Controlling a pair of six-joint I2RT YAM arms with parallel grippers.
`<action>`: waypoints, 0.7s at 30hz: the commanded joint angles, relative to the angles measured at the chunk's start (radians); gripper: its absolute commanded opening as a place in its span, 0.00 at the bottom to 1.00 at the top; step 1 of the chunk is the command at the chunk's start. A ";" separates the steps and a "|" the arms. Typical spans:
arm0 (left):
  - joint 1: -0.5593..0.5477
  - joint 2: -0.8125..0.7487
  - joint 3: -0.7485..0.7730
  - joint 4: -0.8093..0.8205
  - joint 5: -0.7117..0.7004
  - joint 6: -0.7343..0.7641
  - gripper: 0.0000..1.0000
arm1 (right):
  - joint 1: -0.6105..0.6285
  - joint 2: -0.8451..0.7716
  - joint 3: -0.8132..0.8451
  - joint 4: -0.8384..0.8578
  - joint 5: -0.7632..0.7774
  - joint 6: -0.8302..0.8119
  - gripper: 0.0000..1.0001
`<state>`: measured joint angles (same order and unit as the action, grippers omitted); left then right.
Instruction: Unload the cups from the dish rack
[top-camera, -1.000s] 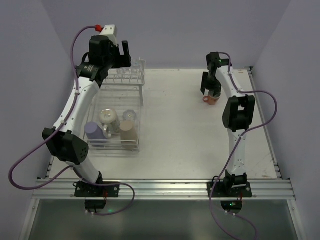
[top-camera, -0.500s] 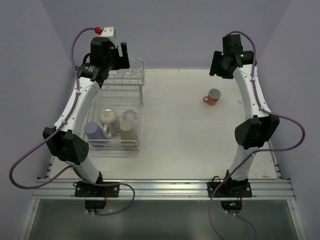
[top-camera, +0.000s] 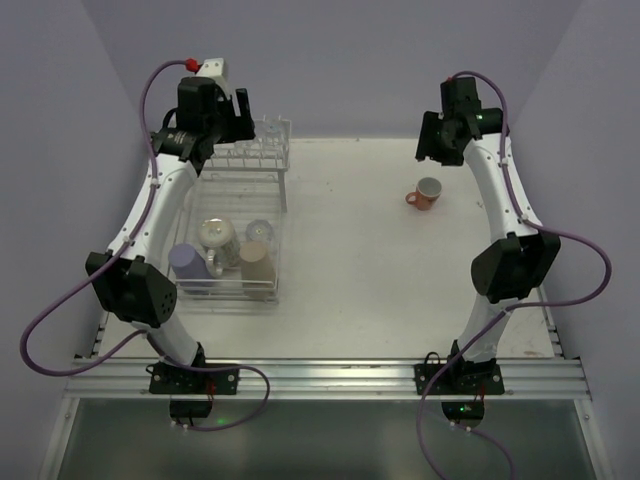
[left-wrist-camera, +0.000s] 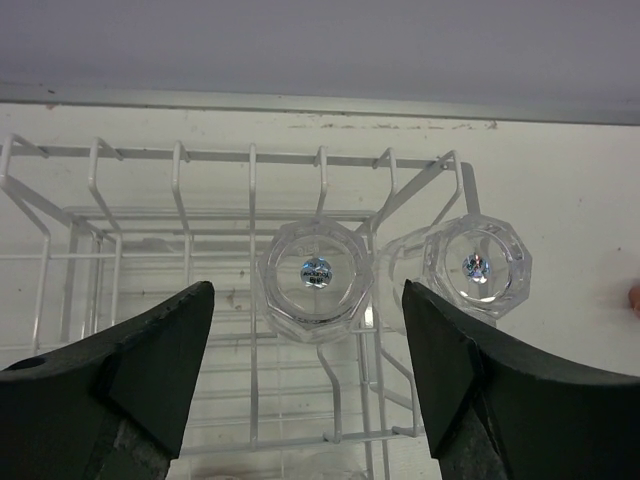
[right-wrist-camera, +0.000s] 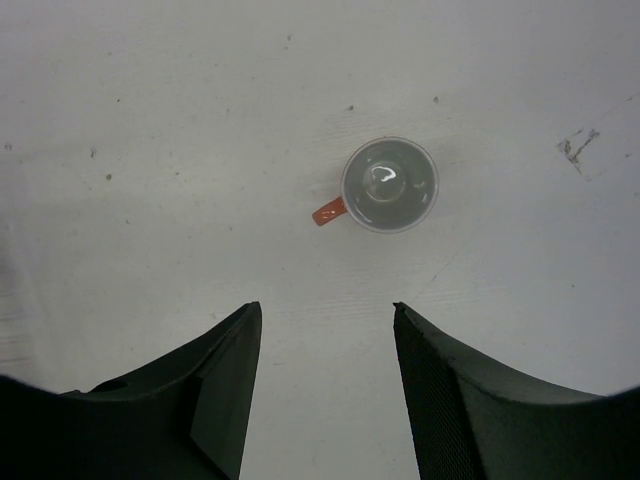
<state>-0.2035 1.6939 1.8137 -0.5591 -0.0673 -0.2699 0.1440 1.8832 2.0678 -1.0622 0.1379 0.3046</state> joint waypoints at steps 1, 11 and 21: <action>0.007 0.010 -0.017 0.028 0.038 -0.015 0.80 | 0.005 -0.067 0.005 0.015 -0.023 -0.015 0.58; 0.007 0.024 -0.045 0.051 0.024 -0.018 0.75 | 0.011 -0.084 -0.025 0.025 -0.031 -0.016 0.58; 0.012 0.055 -0.025 0.070 0.035 -0.031 0.74 | 0.017 -0.081 -0.025 0.024 -0.035 -0.022 0.58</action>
<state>-0.2031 1.7439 1.7691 -0.5320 -0.0460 -0.2882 0.1570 1.8538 2.0418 -1.0504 0.1265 0.3038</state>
